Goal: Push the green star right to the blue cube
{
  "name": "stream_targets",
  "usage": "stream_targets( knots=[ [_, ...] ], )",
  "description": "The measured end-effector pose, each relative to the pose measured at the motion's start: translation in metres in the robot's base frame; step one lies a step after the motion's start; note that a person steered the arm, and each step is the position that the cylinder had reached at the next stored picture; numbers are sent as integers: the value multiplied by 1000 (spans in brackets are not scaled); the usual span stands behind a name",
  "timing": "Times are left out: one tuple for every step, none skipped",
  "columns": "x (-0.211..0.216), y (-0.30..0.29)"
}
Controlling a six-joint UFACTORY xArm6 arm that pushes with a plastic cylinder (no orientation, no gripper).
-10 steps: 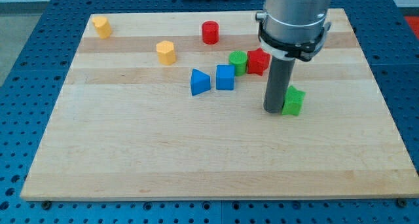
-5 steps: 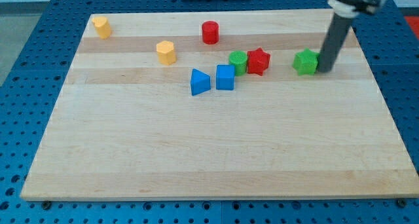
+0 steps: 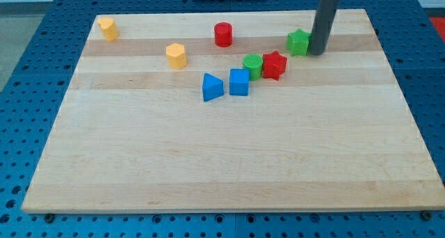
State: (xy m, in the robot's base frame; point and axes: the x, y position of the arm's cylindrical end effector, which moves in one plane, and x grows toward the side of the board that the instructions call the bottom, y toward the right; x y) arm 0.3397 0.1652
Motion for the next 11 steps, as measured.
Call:
stream_targets(
  knots=[
    [2,-23],
    [-51,-43],
    [-64,-16],
    [-67,-62],
    [-75,-132],
    [-108,-114],
    [-109,-52],
    [-109,-35],
    [-109,-32],
    [-109,-3],
    [-107,-5]
  ],
)
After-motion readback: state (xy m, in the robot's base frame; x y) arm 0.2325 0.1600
